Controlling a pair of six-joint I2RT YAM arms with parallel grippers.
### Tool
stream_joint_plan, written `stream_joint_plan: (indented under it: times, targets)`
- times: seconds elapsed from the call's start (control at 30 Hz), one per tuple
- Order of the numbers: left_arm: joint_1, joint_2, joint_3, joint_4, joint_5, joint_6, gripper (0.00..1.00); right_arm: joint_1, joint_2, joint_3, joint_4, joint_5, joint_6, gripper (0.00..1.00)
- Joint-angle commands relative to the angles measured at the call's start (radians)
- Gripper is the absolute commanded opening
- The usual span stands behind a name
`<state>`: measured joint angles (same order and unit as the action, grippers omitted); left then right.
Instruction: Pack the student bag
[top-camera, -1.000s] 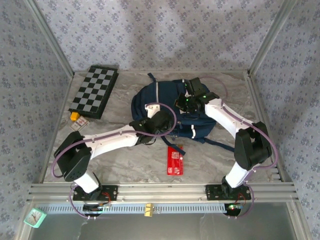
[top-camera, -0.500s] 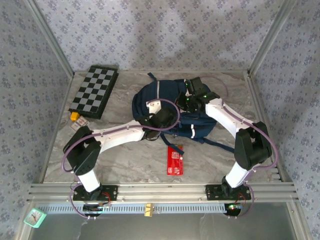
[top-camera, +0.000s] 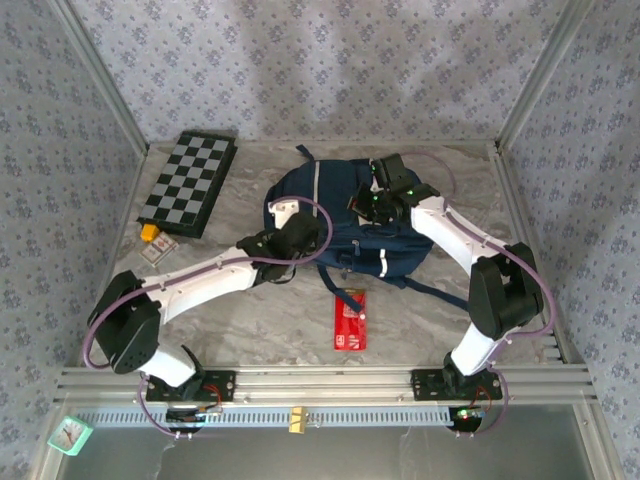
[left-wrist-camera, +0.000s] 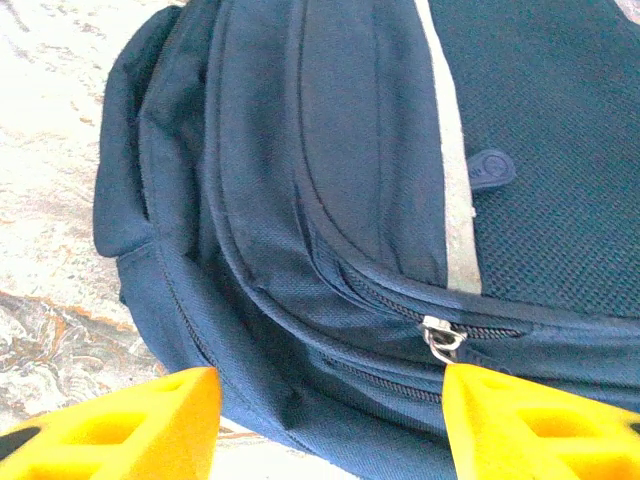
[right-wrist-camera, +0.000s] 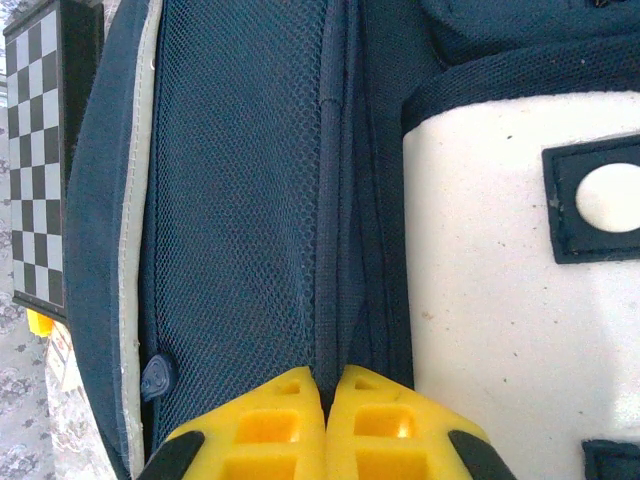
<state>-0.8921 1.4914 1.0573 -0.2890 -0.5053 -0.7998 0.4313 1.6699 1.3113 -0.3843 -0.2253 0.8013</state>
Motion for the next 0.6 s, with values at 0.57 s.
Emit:
stream_joint_plan:
  times: [0.57]
  targets:
    - [-0.029, 0.133, 0.183, -0.105, 0.124, -0.146, 0.51, -0.011, 0.007, 0.048, 0.067, -0.017, 0.013, 0.00]
